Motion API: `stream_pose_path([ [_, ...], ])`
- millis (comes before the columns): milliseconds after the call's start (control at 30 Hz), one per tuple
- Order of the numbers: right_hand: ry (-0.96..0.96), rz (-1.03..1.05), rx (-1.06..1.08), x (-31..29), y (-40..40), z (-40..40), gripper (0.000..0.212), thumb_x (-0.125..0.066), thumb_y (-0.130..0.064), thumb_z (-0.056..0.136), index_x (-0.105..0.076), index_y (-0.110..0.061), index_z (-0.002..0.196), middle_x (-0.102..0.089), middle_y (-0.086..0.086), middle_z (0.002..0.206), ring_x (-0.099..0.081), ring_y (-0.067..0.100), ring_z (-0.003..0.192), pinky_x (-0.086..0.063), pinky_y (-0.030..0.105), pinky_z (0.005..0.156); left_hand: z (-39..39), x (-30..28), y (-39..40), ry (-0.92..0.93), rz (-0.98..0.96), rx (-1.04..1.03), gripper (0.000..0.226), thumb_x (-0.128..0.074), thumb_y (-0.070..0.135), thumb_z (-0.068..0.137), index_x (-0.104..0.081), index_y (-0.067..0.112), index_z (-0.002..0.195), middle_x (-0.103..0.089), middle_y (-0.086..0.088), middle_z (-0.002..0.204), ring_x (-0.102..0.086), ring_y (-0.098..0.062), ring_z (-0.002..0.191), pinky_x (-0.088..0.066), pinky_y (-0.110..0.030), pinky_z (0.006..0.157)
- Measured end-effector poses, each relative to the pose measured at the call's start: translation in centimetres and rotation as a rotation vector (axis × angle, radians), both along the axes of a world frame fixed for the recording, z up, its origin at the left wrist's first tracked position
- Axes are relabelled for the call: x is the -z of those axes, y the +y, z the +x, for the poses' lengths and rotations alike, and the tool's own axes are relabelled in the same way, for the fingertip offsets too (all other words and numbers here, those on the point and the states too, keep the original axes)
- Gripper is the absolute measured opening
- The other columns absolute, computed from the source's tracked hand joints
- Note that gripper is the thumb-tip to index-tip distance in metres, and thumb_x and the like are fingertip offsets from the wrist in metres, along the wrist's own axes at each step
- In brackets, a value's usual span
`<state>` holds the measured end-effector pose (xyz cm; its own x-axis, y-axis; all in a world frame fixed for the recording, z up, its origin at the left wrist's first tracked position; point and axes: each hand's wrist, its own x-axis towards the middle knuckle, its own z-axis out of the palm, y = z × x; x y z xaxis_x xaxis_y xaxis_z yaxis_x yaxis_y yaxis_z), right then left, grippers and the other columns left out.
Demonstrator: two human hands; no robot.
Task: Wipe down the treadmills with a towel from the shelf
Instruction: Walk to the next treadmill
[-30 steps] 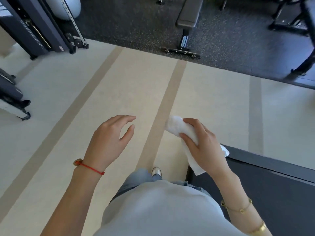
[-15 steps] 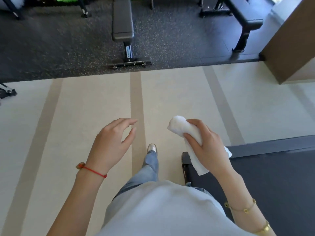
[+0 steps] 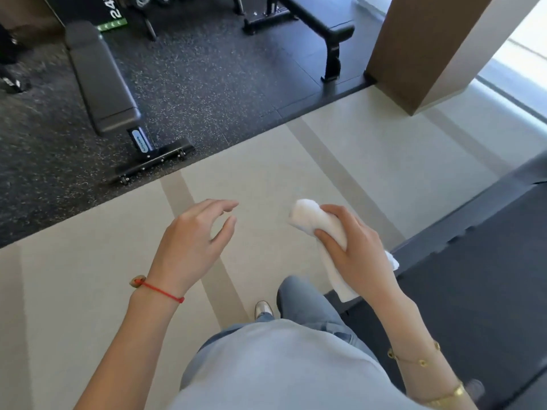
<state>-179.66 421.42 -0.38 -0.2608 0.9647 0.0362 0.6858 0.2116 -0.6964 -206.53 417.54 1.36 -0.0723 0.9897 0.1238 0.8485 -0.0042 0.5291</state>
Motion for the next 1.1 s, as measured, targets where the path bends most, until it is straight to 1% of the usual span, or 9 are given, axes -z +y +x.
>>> stream_pose_path([
  [100,0.002,-0.007,0.089,0.2,2.9,0.0,0.030,-0.058,-0.029,0.096,-0.051,-0.026,0.125,-0.061,-0.013,0.114,-0.051,0.004,0.092,-0.033,0.015,0.071,-0.3,0.2,5.4,-0.005,-0.019,0.089,0.025,-0.058,0.026,0.097,-0.067,0.023,0.120,-0.068,0.012,0.113,-0.062,-0.006,0.105,-0.045,-0.022,0.086],
  [200,0.015,-0.018,0.175,0.6,6.3,0.4,0.030,-0.059,-0.029,0.095,-0.052,-0.027,0.125,-0.061,-0.014,0.113,-0.052,0.002,0.092,-0.037,0.007,0.076,0.0,0.6,11.0,-0.003,-0.022,0.172,0.024,-0.059,0.024,0.097,-0.067,0.021,0.119,-0.069,0.011,0.112,-0.063,-0.008,0.104,-0.047,-0.025,0.089],
  [300,0.019,-0.044,0.254,1.1,10.5,1.1,0.030,-0.058,-0.031,0.095,-0.052,-0.029,0.124,-0.061,-0.016,0.112,-0.052,0.001,0.092,-0.035,0.003,0.074,1.1,0.9,16.9,-0.007,-0.036,0.244,0.025,-0.059,0.024,0.097,-0.067,0.019,0.120,-0.069,0.009,0.113,-0.064,-0.010,0.105,-0.049,-0.032,0.092],
  [367,0.021,-0.038,0.301,1.4,13.7,2.0,0.029,-0.058,-0.032,0.095,-0.052,-0.029,0.124,-0.060,-0.016,0.113,-0.051,0.000,0.092,-0.035,0.002,0.076,2.3,0.9,21.2,-0.001,-0.029,0.285,0.025,-0.059,0.024,0.097,-0.068,0.019,0.119,-0.070,0.009,0.113,-0.064,-0.011,0.105,-0.049,-0.031,0.093],
  [567,0.030,0.015,0.430,0.6,24.0,7.0,0.029,-0.059,-0.032,0.094,-0.053,-0.028,0.122,-0.063,-0.013,0.107,-0.054,0.004,0.089,-0.036,0.004,0.075,8.2,-0.2,35.1,-0.004,0.008,0.428,0.025,-0.059,0.023,0.098,-0.068,0.017,0.120,-0.070,0.005,0.115,-0.065,-0.015,0.106,-0.052,-0.041,0.093],
  [833,-0.007,0.049,0.613,-1.3,35.9,14.5,0.030,-0.059,-0.034,0.094,-0.052,-0.031,0.123,-0.061,-0.015,0.110,-0.045,-0.002,0.087,-0.031,-0.003,0.074,17.5,-1.3,50.6,-0.033,0.036,0.616,0.026,-0.058,0.024,0.098,-0.067,0.016,0.121,-0.070,0.003,0.116,-0.066,-0.018,0.105,-0.053,-0.043,0.092],
  [900,0.007,0.041,0.653,-1.5,38.0,16.1,0.030,-0.059,-0.033,0.094,-0.053,-0.030,0.123,-0.061,-0.015,0.112,-0.047,-0.001,0.088,-0.032,-0.001,0.075,19.9,-1.4,53.7,-0.042,0.010,0.666,0.028,-0.056,0.027,0.098,-0.067,0.018,0.122,-0.069,0.004,0.117,-0.066,-0.018,0.106,-0.053,-0.042,0.093],
  [967,0.014,0.036,0.697,-1.5,39.9,17.7,0.031,-0.059,-0.033,0.094,-0.053,-0.029,0.123,-0.061,-0.014,0.113,-0.052,0.003,0.090,-0.036,0.008,0.073,22.4,-1.2,56.8,-0.044,-0.012,0.716,0.027,-0.059,0.024,0.097,-0.067,0.020,0.123,-0.069,0.005,0.118,-0.065,-0.016,0.107,-0.052,-0.040,0.094],
  [1100,0.009,0.033,0.797,-1.2,43.6,20.9,0.031,-0.058,-0.033,0.094,-0.053,-0.028,0.124,-0.062,-0.013,0.112,-0.056,0.007,0.092,-0.042,0.020,0.076,27.4,-1.1,62.9,-0.049,-0.035,0.820,0.027,-0.060,0.023,0.096,-0.067,0.020,0.123,-0.070,0.006,0.117,-0.066,-0.012,0.104,-0.050,-0.029,0.090],
])
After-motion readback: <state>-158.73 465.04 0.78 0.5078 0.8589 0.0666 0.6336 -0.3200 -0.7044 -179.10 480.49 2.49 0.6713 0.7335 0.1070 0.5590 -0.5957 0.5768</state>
